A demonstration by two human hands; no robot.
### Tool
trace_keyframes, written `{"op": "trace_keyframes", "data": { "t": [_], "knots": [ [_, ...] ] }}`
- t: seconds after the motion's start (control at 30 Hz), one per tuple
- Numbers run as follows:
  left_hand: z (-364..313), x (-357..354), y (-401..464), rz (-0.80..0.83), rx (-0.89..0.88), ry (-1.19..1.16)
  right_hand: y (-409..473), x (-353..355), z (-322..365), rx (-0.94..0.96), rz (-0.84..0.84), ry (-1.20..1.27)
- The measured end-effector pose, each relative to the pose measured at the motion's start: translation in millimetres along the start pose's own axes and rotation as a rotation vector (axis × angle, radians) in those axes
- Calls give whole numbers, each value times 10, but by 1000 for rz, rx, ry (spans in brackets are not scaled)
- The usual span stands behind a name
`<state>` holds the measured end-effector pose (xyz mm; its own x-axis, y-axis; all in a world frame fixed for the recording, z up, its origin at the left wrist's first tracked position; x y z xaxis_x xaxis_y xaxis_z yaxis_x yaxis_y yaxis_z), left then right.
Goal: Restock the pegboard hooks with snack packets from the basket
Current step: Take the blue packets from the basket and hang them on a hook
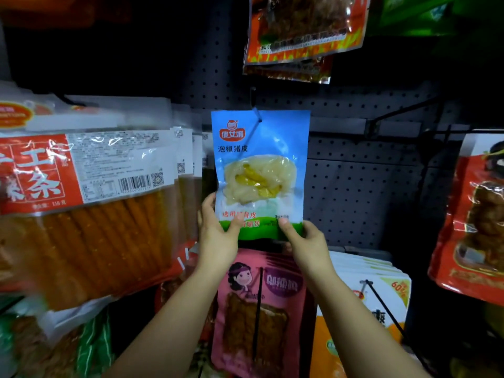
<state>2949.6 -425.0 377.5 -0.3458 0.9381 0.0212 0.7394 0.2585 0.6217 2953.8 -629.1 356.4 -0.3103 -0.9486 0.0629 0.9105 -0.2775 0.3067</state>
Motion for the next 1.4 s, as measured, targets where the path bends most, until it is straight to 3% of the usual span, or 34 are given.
{"op": "trace_keyframes", "data": {
  "t": [0.23, 0.47, 0.57, 0.7, 0.93, 1.13, 1.23, 1.4],
  "knots": [
    [287, 237, -760, 113, 237, -243, -805, 85, -281, -91, 32, 131],
    [52, 517, -1754, 318, 202, -272, -1960, 397, -498, -94, 21, 104],
    [-19, 384, -2281, 470, 204, -285, -2494, 685, -745, -157, -41, 64],
    [130, -29, -3192, 725, 339, -266, -3268, 1232, -1214, -317, -167, 5],
    [605, -851, -4964, 1104, 558, -229, -4729, 2399, -2273, -665, -439, -37],
    [1274, -1671, -6663, 1285, 731, -120, -5781, 3611, -3412, -951, -650, -97],
    [1737, -2096, -7639, 1332, 822, -28, -6174, 4166, -4110, -1077, -671, -135],
    [2714, -2582, -9056, 1315, 980, 140, -6664, 4778, -5485, -1228, -569, -218]
  ]
}}
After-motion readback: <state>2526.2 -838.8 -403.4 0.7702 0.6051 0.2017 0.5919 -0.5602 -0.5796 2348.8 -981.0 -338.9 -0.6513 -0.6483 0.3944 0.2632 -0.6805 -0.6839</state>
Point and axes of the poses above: each hand's wrist, its own y-axis towards the middle knuckle, its own x-axis out of the back of the hand, z = x × y, the point moved 9 cm from there along y, towards the middle knuckle, and after that the axes turned 5 degrees about -x, right-handed, at the moved point
